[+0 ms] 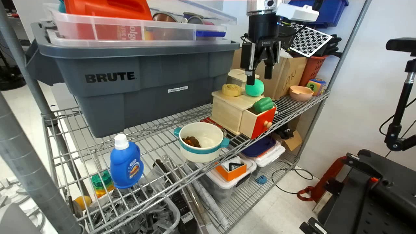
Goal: Pick up the green pepper plush toy and put it in the boy to the left, pick up the light green object and put it in the bowl to the right
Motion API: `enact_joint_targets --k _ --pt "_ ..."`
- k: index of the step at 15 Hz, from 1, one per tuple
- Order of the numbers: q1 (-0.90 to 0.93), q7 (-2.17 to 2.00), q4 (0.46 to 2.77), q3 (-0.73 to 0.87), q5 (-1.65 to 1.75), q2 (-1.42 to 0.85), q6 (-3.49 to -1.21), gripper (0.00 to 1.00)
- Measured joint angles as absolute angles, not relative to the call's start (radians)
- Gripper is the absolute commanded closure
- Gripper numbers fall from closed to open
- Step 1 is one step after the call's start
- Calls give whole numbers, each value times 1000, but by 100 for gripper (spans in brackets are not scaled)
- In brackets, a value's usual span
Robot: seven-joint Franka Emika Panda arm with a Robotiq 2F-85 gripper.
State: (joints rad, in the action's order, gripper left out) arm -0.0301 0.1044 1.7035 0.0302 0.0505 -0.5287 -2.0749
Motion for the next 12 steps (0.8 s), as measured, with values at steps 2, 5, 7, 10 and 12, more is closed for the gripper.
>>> enact_joint_targets --k 2,5,7,10,12 --pt "-27 104 1711 30 51 -516 -2075 0" --pt "-21 104 1724 30 51 -503 -2075 0" --pt "-19 104 1742 30 51 -489 -2076 0" --pt "-23 104 1771 31 51 -470 -2077 0" --pt "-28 105 1787 34 51 -465 -2080 0"
